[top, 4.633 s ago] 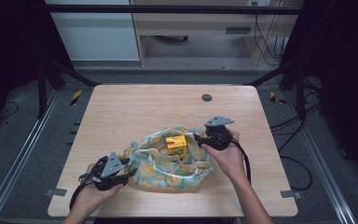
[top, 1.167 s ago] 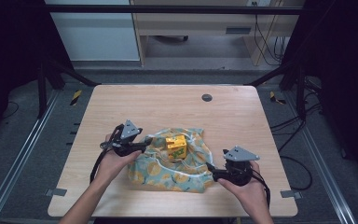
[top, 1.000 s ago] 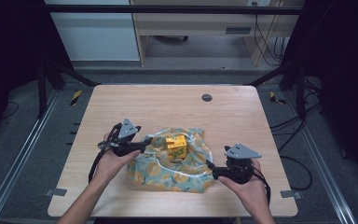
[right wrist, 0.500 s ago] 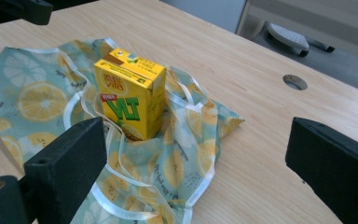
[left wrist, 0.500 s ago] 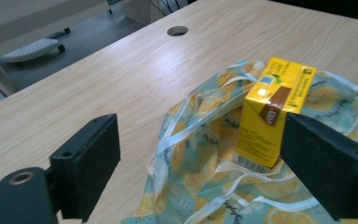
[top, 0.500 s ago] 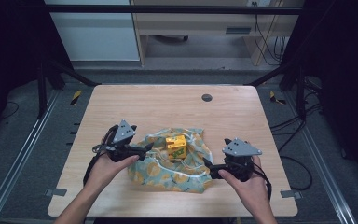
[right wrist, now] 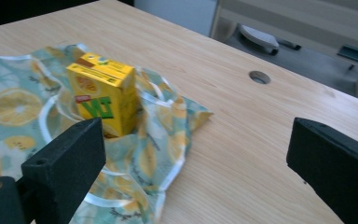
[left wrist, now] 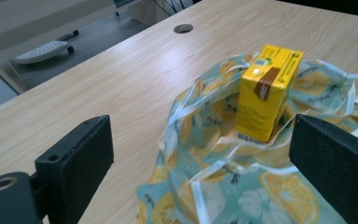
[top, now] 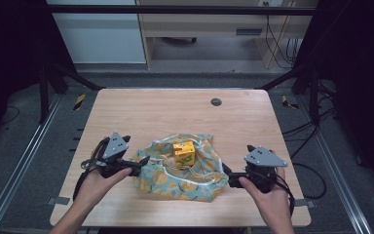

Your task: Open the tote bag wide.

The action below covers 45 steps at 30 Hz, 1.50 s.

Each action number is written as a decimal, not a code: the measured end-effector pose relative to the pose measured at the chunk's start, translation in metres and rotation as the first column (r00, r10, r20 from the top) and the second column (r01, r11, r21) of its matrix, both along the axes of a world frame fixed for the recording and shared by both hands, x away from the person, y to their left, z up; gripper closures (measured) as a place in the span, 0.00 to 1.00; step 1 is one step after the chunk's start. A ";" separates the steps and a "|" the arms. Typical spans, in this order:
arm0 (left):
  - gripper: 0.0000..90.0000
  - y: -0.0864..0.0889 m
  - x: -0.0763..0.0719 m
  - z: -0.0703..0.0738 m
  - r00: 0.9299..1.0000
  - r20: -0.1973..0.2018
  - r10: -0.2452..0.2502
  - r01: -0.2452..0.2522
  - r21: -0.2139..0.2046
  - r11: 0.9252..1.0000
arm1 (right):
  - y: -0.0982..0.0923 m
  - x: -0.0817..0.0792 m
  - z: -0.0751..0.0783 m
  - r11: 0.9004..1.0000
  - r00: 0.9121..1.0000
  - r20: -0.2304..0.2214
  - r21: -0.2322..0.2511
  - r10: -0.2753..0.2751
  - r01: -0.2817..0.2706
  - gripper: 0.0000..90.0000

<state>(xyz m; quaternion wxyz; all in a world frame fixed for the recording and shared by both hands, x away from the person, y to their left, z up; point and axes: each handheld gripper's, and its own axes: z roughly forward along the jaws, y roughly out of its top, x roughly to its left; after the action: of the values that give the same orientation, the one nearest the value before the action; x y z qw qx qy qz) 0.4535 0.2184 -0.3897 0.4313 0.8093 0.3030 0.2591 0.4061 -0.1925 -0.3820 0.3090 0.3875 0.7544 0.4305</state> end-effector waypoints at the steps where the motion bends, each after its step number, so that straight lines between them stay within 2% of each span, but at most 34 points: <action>1: 0.06 0.005 -0.001 -0.002 1.000 -0.001 0.005 -0.005 0.006 1.000 | -0.008 0.000 -0.002 1.000 1.000 -0.005 0.000 -0.027 0.027 0.05; 6: 0.06 0.024 -0.002 -0.010 0.999 -0.016 0.037 -0.037 0.009 0.999 | -0.020 0.000 -0.009 0.998 0.998 -0.019 -0.002 -0.064 0.064 0.06; 8: 0.06 0.034 -0.001 -0.015 0.998 -0.026 0.055 -0.055 0.013 0.998 | -0.032 0.001 -0.018 0.995 0.994 -0.036 0.000 -0.102 0.102 0.07; 14: 0.06 0.057 0.002 -0.029 0.993 -0.051 0.105 -0.104 0.019 0.994 | -0.046 0.004 -0.032 0.991 0.988 -0.072 0.004 -0.135 0.135 0.08; 16: 0.06 0.064 0.005 -0.035 0.990 -0.063 0.124 -0.124 0.014 0.992 | -0.051 0.006 -0.039 0.989 0.986 -0.084 0.001 -0.146 0.147 0.08; 17: 0.06 0.070 0.008 -0.041 0.987 -0.082 0.141 -0.141 0.005 0.990 | -0.055 0.010 -0.045 0.987 0.982 -0.104 0.013 -0.157 0.159 0.08; 19: 0.06 0.073 0.010 -0.044 0.984 -0.095 0.149 -0.150 -0.006 0.989 | -0.058 0.012 -0.049 0.986 0.980 -0.115 0.018 -0.163 0.166 0.09; 21: 0.06 0.078 0.014 -0.050 0.980 -0.111 0.166 -0.168 -0.011 0.986 | -0.065 0.018 -0.059 0.981 0.972 -0.143 0.034 -0.186 0.193 0.09; 22: 0.06 0.081 0.016 -0.053 0.977 -0.120 0.174 -0.176 -0.009 0.984 | -0.065 0.018 -0.059 0.981 0.972 -0.143 0.034 -0.186 0.193 0.09; 23: 0.06 0.083 0.018 -0.056 0.974 -0.128 0.185 -0.188 -0.010 0.982 | -0.069 0.022 -0.066 0.977 0.966 -0.162 0.038 -0.202 0.211 0.10; 25: 0.06 0.086 0.020 -0.061 0.972 -0.135 0.195 -0.197 -0.004 0.980 | -0.070 0.024 -0.068 0.976 0.964 -0.167 0.039 -0.206 0.216 0.10; 26: 0.06 0.090 0.021 -0.067 0.968 -0.144 0.204 -0.206 -0.002 0.978 | -0.073 0.026 -0.074 0.973 0.959 -0.183 0.049 -0.214 0.227 0.10; 33: 0.06 0.100 0.026 -0.080 0.960 -0.150 0.235 -0.234 0.026 0.972 | -0.073 0.038 -0.090 0.967 0.947 -0.221 0.053 -0.231 0.248 0.10; 35: 0.06 0.104 0.027 -0.084 0.958 -0.156 0.242 -0.242 0.018 0.970 | -0.069 0.046 -0.094 0.962 0.939 -0.236 0.047 -0.251 0.268 0.10; 37: 0.06 0.108 0.026 -0.090 0.954 -0.151 0.258 -0.256 0.028 0.966 | -0.065 0.052 -0.096 0.962 0.942 -0.224 0.050 -0.251 0.269 0.11; 39: 0.06 0.109 0.025 -0.092 0.956 -0.146 0.255 -0.251 0.044 0.967 | -0.063 0.055 -0.096 0.962 0.942 -0.222 0.052 -0.252 0.269 0.11; 40: 0.06 0.110 0.024 -0.093 0.956 -0.145 0.256 -0.250 0.059 0.967 | -0.058 0.058 -0.099 0.956 0.939 -0.220 0.066 -0.264 0.285 0.11; 41: 0.06 0.110 0.024 -0.093 0.956 -0.145 0.256 -0.250 0.059 0.967 | -0.058 0.058 -0.099 0.956 0.939 -0.220 0.066 -0.264 0.285 0.11; 44: 0.06 0.111 0.021 -0.092 0.954 -0.143 0.263 -0.258 0.054 0.965 | -0.053 0.057 -0.104 0.956 0.937 -0.207 0.023 -0.282 0.293 0.10; 45: 0.06 0.111 0.019 -0.091 0.953 -0.142 0.268 -0.263 0.052 0.963 | -0.053 0.056 -0.105 0.957 0.938 -0.207 0.025 -0.276 0.288 0.10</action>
<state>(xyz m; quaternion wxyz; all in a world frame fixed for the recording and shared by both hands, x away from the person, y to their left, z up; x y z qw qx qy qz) 0.4729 0.3296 -0.4809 0.3557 0.7853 0.4357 0.2589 0.4620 -0.2452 -0.4873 0.2787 0.5415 0.7062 0.3610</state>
